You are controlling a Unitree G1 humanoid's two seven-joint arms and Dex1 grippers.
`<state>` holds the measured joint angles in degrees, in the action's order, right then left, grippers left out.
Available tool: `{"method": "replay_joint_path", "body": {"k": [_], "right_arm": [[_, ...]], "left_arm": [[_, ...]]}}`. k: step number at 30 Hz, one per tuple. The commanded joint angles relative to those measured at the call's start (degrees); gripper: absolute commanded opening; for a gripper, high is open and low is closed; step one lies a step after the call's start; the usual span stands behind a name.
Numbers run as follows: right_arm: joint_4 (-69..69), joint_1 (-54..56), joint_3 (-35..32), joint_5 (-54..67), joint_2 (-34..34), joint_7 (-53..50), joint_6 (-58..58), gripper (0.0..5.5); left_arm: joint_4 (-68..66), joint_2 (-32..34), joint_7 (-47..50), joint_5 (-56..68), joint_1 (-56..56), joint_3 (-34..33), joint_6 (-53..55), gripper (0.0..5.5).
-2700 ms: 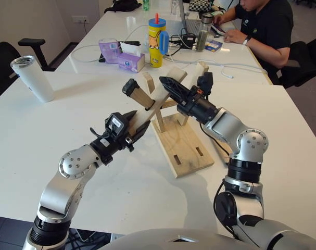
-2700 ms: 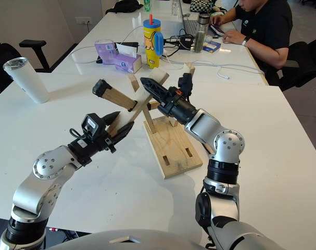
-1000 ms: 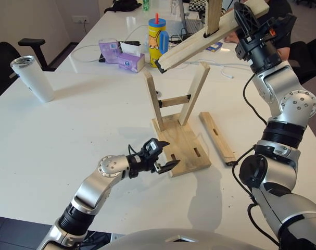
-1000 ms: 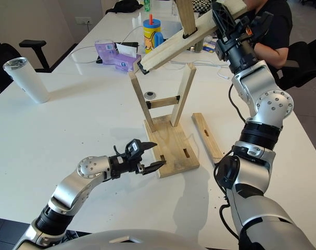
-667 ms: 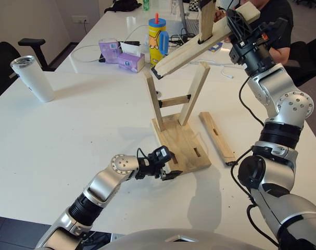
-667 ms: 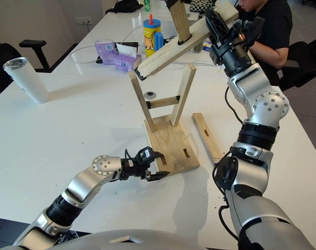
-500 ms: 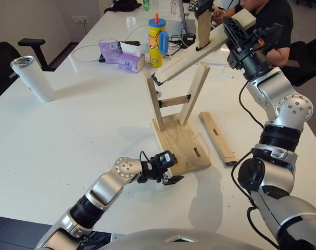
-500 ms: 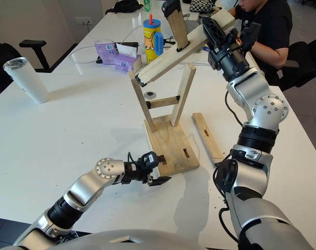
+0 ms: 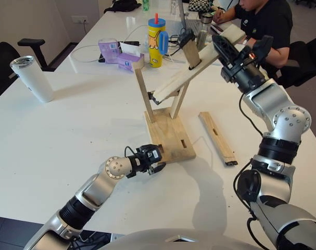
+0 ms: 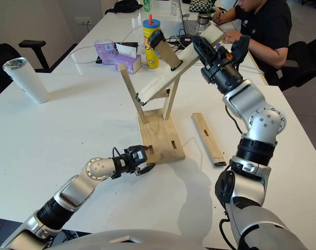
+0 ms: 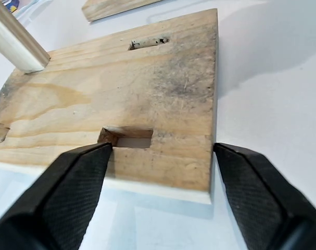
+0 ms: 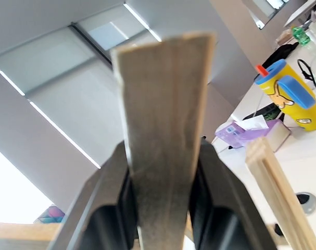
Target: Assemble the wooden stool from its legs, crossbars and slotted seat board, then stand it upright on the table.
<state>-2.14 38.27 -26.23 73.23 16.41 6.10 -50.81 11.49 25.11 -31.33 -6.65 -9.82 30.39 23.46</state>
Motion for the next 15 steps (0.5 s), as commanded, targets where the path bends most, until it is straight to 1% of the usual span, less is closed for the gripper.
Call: {"method": "replay_joint_path", "body": {"k": [1,5,10,15], "right_arm": [[7.45,-6.69,2.13,-1.75,-0.21,-2.77,-0.71,1.03],[10.89,-11.00,5.18,-8.18,3.11,-0.79,0.54,1.03],[10.59,-12.26,5.03,-12.67,2.93,-1.03,3.31,1.03],[9.73,-13.44,5.78,-17.03,3.39,-0.61,4.86,1.03]], "left_arm": [[-4.11,-2.04,2.52,-1.61,-0.67,-1.76,-1.34,3.63],[-5.71,-3.64,4.31,-1.80,0.11,-3.22,-2.76,3.63],[-7.11,-5.93,7.31,-2.14,0.29,-5.43,-4.66,3.63],[-4.44,-6.90,7.88,-0.76,1.94,-8.31,-4.78,3.63]]}}
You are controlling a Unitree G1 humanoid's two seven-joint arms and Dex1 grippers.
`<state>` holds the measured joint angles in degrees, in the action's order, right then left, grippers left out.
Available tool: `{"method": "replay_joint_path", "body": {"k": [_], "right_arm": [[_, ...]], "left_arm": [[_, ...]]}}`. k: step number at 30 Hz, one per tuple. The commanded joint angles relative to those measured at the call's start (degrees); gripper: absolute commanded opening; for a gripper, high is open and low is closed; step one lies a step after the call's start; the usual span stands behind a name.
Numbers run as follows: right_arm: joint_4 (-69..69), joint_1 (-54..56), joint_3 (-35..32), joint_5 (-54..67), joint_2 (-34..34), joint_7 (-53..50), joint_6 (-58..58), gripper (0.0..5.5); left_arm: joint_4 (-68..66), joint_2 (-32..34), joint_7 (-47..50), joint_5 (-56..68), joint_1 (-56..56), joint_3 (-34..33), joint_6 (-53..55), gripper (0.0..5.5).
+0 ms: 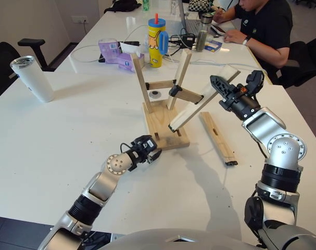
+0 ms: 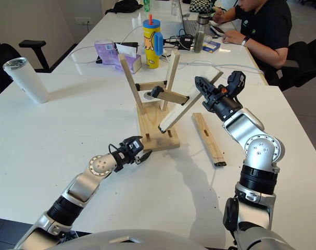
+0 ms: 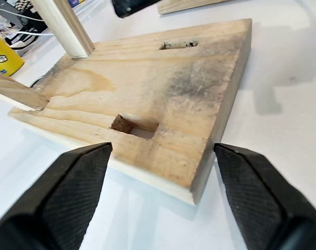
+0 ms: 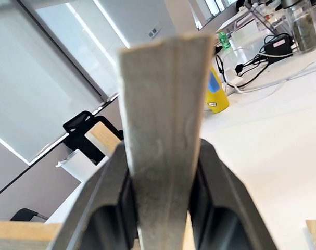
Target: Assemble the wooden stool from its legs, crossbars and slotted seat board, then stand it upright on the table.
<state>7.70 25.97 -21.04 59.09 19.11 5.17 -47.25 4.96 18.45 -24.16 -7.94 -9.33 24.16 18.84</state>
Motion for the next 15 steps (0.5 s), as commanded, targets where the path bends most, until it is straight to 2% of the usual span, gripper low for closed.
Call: {"method": "replay_joint_path", "body": {"k": [1,10,15], "right_arm": [[-0.05,-1.77,1.01,-4.13,0.64,0.44,1.82,1.03],[-3.59,-7.51,4.11,-14.56,-5.27,-1.98,10.01,1.03],[-5.97,-7.93,5.26,-20.91,-6.17,-4.59,15.61,1.03]], "left_arm": [[2.69,-0.46,0.77,0.85,1.88,-2.66,-0.11,3.63],[6.85,-1.14,0.35,2.36,3.29,-4.89,1.06,3.63],[7.66,-0.97,0.20,2.44,3.47,-5.74,1.30,3.63]]}}
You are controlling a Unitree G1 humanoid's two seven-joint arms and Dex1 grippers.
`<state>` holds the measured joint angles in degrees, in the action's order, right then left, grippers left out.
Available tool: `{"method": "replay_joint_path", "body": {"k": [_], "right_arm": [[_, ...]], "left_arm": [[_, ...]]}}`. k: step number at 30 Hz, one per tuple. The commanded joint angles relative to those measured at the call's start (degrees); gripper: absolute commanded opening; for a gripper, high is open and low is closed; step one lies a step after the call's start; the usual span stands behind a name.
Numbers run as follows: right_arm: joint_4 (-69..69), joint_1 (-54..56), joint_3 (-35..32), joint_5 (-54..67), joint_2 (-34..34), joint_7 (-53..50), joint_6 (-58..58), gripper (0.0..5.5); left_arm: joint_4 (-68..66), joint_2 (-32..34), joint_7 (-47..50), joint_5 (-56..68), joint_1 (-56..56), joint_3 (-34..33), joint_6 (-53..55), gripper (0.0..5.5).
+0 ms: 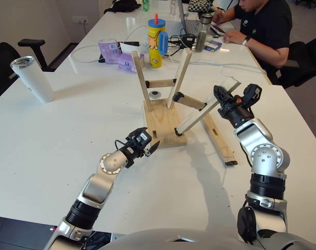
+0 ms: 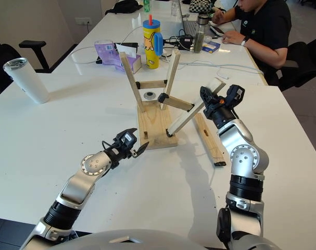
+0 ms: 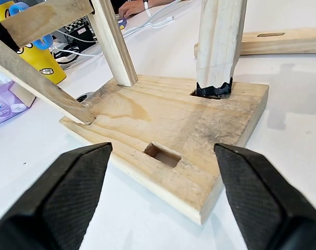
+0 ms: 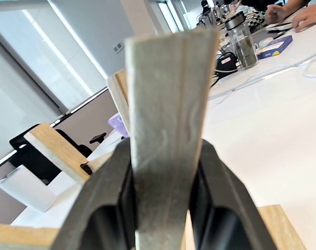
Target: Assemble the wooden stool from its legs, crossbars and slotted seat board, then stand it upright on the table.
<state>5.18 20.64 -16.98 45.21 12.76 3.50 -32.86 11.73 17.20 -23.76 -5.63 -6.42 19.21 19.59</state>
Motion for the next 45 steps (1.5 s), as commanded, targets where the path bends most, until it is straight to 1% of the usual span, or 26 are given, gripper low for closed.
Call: {"method": "replay_joint_path", "body": {"k": [1,5,7,9,16,18,19,20,24,28,31,34,37,41,43,45], "right_arm": [[-3.88,-2.54,2.00,-9.04,0.37,-2.97,2.99,1.03],[-4.70,-3.14,6.16,-14.34,-0.30,-0.99,8.77,1.03],[-4.54,-4.12,9.53,-16.82,-0.48,2.25,12.02,1.03],[-4.41,-4.79,11.45,-18.42,-0.58,4.71,14.36,1.03],[-5.15,-5.03,11.53,-20.05,-1.24,6.39,16.40,1.03],[-5.20,-4.77,12.85,-21.05,-2.06,5.75,15.95,1.03],[-4.88,-3.75,13.41,-21.39,-2.61,4.75,15.06,1.39],[-4.17,-2.50,13.59,-21.32,-3.10,3.81,14.14,1.50],[-0.32,2.48,12.15,-21.43,-3.79,1.62,11.50,2.16],[2.93,12.11,6.58,-18.87,-3.00,-2.33,9.66,2.19],[5.05,17.45,4.24,-17.69,-1.65,-3.31,8.23,2.19],[5.55,20.51,2.31,-17.82,-0.31,-4.20,8.04,2.19],[2.52,20.78,0.35,-19.77,2.25,-4.43,8.99,2.19],[-4.14,18.40,-1.88,-23.60,7.90,-1.52,12.28,2.19],[-11.09,17.96,-2.95,-23.52,11.33,0.35,7.46,2.19],[-16.38,15.56,-0.10,-23.41,14.15,5.20,-0.53,2.19]], "left_arm": [[1.05,0.27,-0.16,0.15,0.61,-1.00,0.58,3.63],[0.83,0.04,-0.08,0.21,0.23,-1.43,0.40,3.63],[0.56,-0.08,-0.07,0.14,-0.03,-1.58,0.24,3.63],[0.29,-0.16,-0.12,0.05,-0.22,-1.66,0.07,3.63],[0.20,-0.22,-0.19,-0.03,-0.25,-1.71,0.00,3.63],[0.02,-0.15,-0.04,-0.03,-0.58,-2.10,-0.22,3.63],[-0.13,-0.12,0.05,-0.05,-0.85,-2.31,-0.38,3.63],[-0.24,-0.10,0.10,-0.08,-1.05,-2.45,-0.51,3.63],[-0.86,-0.22,0.05,-0.33,-1.81,-2.66,-0.86,3.63],[-1.08,-0.19,-0.01,-0.37,-2.27,-2.82,-1.13,3.63],[-1.21,-0.18,0.08,-0.41,-2.44,-2.90,-1.34,3.63],[-1.51,-0.14,0.10,-0.42,-2.74,-2.98,-1.49,3.63],[-1.56,-0.07,0.14,-0.42,-2.69,-3.07,-1.63,3.63],[-1.13,-0.12,0.30,-0.15,-2.24,-3.47,-1.40,3.63],[-0.91,-0.22,0.42,0.10,-1.88,-3.83,-1.27,3.63],[-0.72,-0.57,0.79,0.55,-1.51,-4.61,-1.05,3.63]]}}
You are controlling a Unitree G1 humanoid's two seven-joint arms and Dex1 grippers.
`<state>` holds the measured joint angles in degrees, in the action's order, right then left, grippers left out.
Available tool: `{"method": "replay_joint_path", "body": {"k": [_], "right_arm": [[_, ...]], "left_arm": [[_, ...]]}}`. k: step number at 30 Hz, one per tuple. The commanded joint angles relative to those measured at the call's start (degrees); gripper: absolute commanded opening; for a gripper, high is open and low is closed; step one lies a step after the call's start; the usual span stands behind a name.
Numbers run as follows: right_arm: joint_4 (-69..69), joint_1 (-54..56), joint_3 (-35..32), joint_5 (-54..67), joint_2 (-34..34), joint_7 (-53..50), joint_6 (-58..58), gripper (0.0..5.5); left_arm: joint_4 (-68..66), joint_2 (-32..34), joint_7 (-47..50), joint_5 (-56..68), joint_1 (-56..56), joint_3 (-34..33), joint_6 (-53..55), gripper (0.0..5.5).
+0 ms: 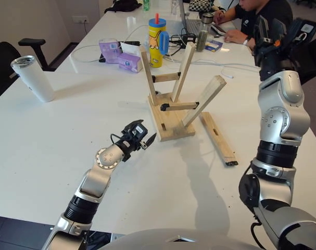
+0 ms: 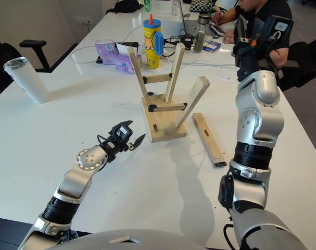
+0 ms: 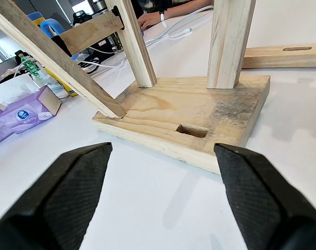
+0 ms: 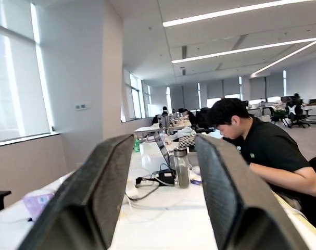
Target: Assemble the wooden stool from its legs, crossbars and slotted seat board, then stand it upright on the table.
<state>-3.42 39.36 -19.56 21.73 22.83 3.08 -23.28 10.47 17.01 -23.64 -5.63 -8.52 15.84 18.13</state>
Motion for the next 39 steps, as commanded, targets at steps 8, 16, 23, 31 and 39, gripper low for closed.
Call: {"method": "replay_joint_path", "body": {"k": [8,16,23,31,39], "right_arm": [[-11.54,-12.79,9.27,1.55,2.81,13.29,-28.97,3.50],[-10.72,-13.47,12.52,0.24,1.45,14.96,-31.49,4.15],[-10.97,-14.21,16.02,-3.48,1.63,15.84,-29.60,3.62],[-16.09,-15.99,17.40,-7.13,1.74,16.64,-25.58,2.24],[-17.50,-13.12,15.94,-9.90,1.00,14.73,-16.15,2.04]], "left_arm": [[0.67,-2.04,3.06,1.42,2.16,-3.30,0.54,3.63],[0.02,-3.20,3.96,1.34,1.67,-3.65,0.07,3.63],[-0.09,-3.45,4.42,1.09,1.52,-4.09,-0.09,3.63],[-0.36,-3.42,4.65,1.22,1.05,-4.35,-0.26,3.63],[-0.14,-3.61,4.99,1.42,1.16,-4.86,-0.41,3.63]]}}
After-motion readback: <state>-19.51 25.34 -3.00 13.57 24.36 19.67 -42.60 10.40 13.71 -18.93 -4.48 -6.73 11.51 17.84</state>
